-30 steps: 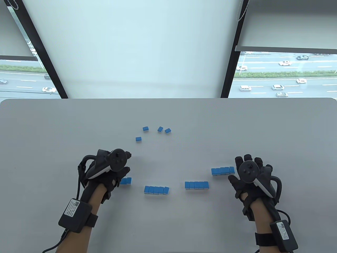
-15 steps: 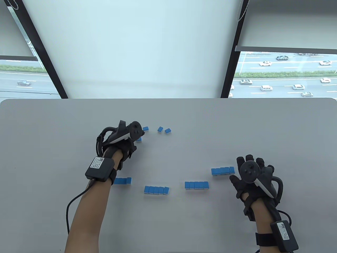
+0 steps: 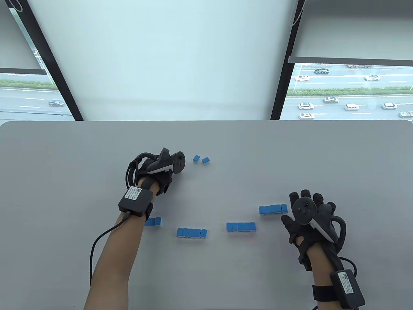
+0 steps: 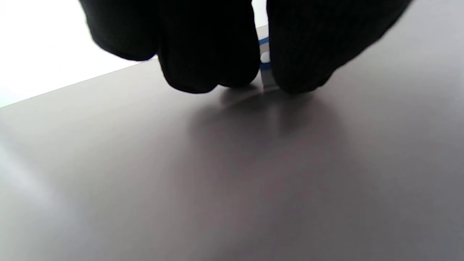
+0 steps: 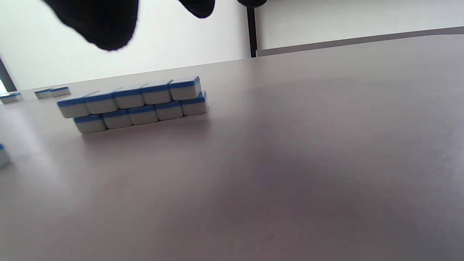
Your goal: Build mahjong tile wall
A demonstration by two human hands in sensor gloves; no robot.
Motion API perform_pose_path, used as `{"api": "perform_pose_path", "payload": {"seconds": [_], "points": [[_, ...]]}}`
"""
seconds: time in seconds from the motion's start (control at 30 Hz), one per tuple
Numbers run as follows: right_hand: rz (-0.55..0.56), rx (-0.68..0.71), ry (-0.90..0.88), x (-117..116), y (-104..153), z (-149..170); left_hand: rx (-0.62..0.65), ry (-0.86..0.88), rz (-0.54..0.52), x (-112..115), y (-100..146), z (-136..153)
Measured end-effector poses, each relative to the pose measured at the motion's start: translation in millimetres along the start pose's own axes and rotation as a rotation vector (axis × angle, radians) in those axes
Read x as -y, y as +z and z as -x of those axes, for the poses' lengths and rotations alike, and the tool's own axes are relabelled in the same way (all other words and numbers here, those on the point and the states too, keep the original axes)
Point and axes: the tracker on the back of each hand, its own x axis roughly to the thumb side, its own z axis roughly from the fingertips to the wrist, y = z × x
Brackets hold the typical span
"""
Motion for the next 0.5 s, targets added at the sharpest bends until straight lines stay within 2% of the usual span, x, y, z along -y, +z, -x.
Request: {"api": "perform_pose_path", "payload": {"seconds": [0.23, 0.5], "points": [[0.003, 0.005, -0.003, 0.1, -0.2, -0.1, 0.003, -0.031, -0.007, -3.6, 1.3, -9.4], [0.005, 0.011, -0.006, -0.2, -0.2, -0.4, 0.017, -0.173, 0.003, -7.3, 2.9, -23.6]]}}
